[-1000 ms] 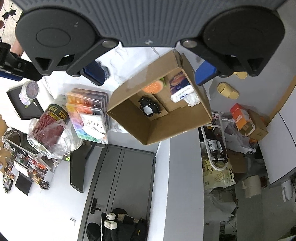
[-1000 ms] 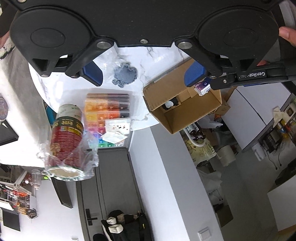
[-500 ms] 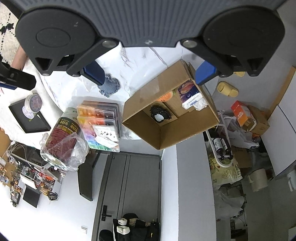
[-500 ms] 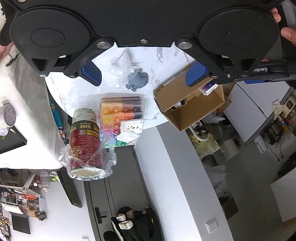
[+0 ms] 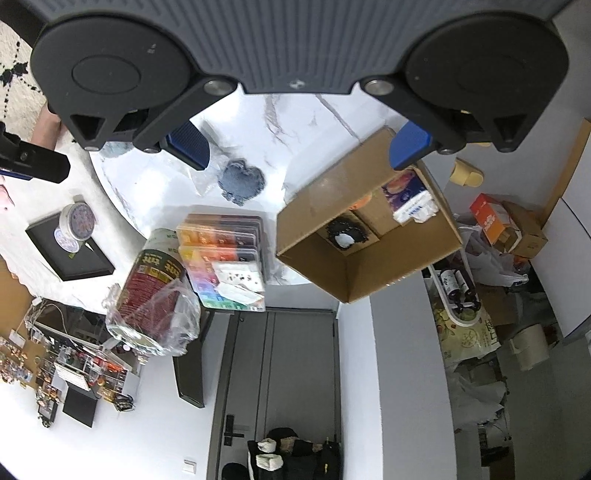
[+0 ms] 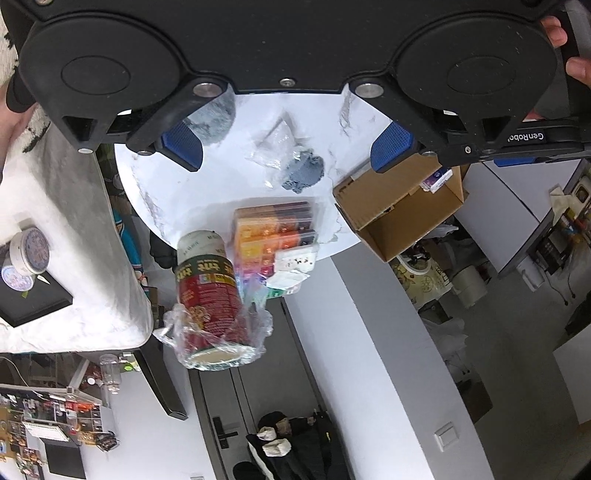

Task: Organize soft objects
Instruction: 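Withdraw both tools from the box and move toward the grey plush mouse, then close the right tool on the grey plush mouse while left tool also grips it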

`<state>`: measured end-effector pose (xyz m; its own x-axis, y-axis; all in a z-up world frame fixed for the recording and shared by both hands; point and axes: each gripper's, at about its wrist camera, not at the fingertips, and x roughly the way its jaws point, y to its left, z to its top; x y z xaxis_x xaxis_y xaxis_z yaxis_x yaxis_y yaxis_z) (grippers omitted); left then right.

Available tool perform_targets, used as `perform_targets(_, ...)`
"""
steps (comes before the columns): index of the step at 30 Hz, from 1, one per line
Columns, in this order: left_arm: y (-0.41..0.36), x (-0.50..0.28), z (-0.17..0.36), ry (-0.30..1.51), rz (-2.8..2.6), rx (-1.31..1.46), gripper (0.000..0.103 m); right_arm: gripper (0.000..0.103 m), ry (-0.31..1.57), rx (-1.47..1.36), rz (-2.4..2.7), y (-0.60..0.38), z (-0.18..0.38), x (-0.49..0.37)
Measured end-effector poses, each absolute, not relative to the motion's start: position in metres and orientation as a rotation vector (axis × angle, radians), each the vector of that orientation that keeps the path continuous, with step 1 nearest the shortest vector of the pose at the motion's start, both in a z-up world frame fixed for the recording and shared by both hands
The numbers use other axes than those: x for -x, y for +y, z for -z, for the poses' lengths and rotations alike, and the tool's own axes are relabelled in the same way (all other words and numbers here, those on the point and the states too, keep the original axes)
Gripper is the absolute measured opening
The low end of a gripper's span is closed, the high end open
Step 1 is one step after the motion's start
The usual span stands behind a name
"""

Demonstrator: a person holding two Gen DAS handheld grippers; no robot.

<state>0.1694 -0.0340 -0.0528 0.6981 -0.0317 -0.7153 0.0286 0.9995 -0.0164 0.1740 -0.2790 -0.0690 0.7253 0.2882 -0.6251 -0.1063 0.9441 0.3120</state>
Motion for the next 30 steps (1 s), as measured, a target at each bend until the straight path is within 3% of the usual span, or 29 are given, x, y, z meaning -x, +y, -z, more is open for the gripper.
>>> perform_targets(17, -0.064, -0.173, 0.081, 0.822, 0.123, -0.003, 0.100, 0.097, 0.761, -0.362, -0.171, -0.312, 0.110, -0.168)
perform_targets(24, -0.088, -0.174, 0.095, 0.831, 0.174, -0.015, 0.099, 0.089, 0.769, -0.419, -0.151, -0.331, 0.130, -0.170)
perform_targets(30, -0.108, -0.178, 0.104, 0.844, 0.220, -0.002, 0.090, 0.076, 0.763, -0.509, -0.142, -0.347, 0.152, -0.173)
